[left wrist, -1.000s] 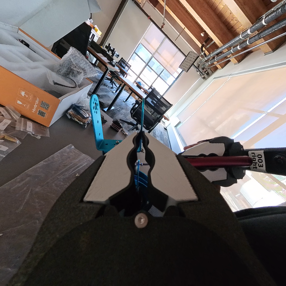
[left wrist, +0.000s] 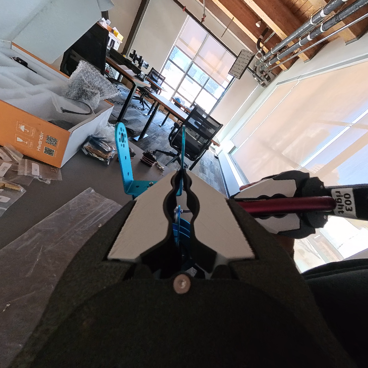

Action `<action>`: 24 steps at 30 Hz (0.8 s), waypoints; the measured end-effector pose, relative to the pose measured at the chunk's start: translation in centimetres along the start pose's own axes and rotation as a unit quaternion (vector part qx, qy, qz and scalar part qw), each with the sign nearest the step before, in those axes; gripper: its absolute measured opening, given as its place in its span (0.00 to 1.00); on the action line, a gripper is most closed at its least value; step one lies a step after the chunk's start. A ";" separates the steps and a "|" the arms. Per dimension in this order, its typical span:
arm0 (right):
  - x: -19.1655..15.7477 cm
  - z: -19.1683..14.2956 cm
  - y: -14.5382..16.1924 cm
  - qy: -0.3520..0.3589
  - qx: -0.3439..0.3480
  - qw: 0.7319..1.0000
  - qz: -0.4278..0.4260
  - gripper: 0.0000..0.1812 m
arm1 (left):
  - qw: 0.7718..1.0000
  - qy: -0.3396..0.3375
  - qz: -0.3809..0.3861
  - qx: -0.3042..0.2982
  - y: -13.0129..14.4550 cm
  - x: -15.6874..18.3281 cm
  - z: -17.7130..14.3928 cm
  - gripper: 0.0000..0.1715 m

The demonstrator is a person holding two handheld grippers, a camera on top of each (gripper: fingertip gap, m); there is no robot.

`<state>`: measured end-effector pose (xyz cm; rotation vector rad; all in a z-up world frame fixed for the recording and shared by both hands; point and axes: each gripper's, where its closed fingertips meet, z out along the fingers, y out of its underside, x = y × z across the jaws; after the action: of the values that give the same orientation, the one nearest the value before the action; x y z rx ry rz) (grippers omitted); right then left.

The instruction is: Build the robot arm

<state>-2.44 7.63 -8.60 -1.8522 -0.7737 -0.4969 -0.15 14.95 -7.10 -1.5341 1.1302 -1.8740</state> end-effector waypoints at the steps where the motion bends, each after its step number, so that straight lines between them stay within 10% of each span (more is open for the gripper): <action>1: 0.0 0.0 0.0 0.002 -0.002 1.000 0.000 0.13 | 1.000 0.000 0.001 0.001 0.0 0.0 0.0 0.00; 24: -0.6 -0.5 -0.2 0.022 -0.007 1.000 0.009 0.11 | 1.000 0.003 0.023 -0.010 0.3 0.8 0.0 0.00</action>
<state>-3.00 7.09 -8.70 -1.8540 -0.7240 -0.5314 -0.41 14.11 -6.91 -1.5014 1.1791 -1.8449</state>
